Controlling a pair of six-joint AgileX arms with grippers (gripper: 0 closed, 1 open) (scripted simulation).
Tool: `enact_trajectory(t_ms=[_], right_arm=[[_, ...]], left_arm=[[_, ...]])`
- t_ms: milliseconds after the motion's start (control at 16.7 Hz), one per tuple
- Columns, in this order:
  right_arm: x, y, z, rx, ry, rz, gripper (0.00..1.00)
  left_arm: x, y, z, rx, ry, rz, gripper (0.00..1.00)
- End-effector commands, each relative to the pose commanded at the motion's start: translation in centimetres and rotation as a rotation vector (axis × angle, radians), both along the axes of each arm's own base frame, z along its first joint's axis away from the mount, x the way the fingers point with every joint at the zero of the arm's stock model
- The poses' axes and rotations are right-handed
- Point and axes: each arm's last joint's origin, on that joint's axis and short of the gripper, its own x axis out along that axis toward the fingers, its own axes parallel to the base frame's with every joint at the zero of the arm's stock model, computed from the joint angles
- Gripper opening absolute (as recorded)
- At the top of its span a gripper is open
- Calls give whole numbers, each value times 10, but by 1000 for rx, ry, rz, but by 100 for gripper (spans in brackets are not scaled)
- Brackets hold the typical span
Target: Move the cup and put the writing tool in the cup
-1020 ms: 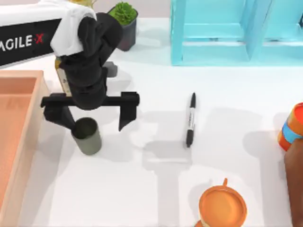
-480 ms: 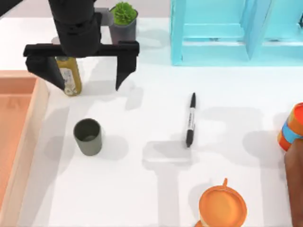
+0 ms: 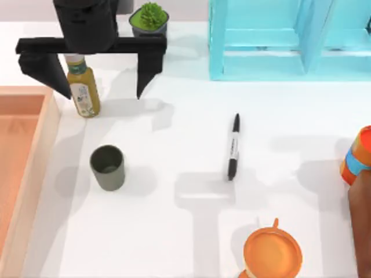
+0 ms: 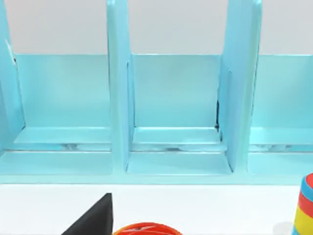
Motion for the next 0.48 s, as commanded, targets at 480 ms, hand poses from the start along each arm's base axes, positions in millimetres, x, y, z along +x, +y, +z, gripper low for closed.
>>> enact_trajectory(t_ms=[480], right_arm=[[0,0,0,0,0,0,100]], left_arm=[[42,-75,-57,-84,14,-58,100]])
